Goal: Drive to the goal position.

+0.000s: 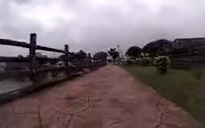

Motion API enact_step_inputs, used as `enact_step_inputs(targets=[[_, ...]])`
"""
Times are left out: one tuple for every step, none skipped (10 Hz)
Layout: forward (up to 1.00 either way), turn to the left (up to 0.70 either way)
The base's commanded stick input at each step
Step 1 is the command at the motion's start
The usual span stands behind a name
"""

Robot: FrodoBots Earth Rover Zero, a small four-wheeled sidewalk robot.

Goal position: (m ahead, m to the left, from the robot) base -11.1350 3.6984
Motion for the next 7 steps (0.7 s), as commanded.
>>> enact_step_inputs(targets=[[1.00,0.19],[1.00,0.27],[1.00,0.35],[1.00,0.40],[1.00,0.33],[1.00,0.00],[1.00,0.00]])
